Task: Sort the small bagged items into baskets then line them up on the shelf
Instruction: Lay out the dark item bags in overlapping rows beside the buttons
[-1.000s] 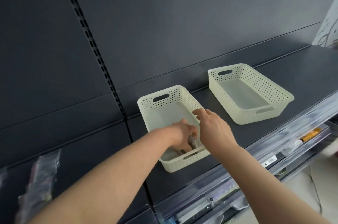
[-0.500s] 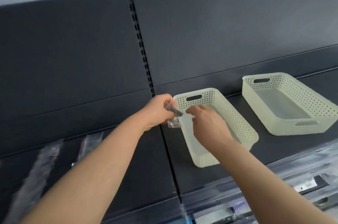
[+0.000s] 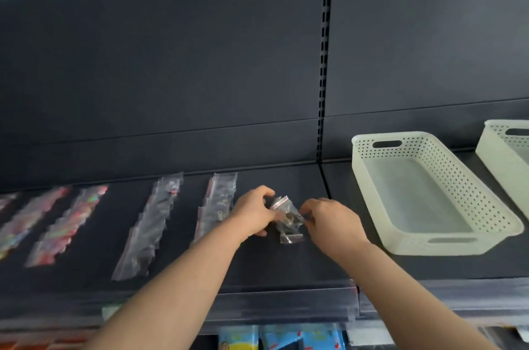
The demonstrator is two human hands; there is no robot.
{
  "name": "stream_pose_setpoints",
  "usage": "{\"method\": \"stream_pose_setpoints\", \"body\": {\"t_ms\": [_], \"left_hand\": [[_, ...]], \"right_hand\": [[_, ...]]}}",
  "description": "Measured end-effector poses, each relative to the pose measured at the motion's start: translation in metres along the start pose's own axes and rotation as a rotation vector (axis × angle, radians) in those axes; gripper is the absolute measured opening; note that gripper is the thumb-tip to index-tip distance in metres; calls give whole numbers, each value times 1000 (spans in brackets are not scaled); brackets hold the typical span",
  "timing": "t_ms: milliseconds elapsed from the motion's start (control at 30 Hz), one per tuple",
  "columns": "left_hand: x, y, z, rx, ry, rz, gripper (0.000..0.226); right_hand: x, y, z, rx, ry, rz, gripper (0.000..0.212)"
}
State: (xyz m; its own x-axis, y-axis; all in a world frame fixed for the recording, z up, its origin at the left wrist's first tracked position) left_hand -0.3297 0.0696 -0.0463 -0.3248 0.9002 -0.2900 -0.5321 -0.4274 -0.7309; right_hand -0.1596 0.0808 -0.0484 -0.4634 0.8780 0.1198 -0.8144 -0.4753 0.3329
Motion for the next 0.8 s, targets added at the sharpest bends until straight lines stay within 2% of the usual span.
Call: {"method": "stream_pose_setpoints", "body": {"t_ms": [133,200,333,433,600,667,733,800], "left_hand": [[7,10,13,53,-88,-71,21],[9,11,12,56,-76,-127,14],[12,13,6,138,-56,-203,17],[16,12,8,146,-60,-223,15],[13,8,12,-135,-7,-247,15],[8,7,17,-197,3,-264,18],[0,4,22,-253,35,-275,19],[-9,2,25,-295,44,-270,17]], "right_hand": [[-9,20,-20,133,27,65,26],[-11,24,-28,116,45,63,24],[-11,25,-28,62,33,-8,23],[-10,26,-25,-3,-14,-127,23],[-3,29,-25,-92,-9,-273,31],[1,32,-27,95,-89,-305,42],[5,38,-28,472,-145,-337,58],[8,45,-25,911,-115,-409,68]]}}
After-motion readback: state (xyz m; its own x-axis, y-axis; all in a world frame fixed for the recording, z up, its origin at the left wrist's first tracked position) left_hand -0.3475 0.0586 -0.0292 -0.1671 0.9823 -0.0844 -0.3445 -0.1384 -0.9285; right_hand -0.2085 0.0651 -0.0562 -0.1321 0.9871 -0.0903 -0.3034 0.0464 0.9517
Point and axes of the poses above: each hand's wrist, its own x-axis towards the middle knuckle, its own z-axis out of the back of the hand, y = z × x, the point moved 1 cm from there along x, towards the middle knuckle, and after that the axes turned 2 degrees about z, right-handed, at the moved point
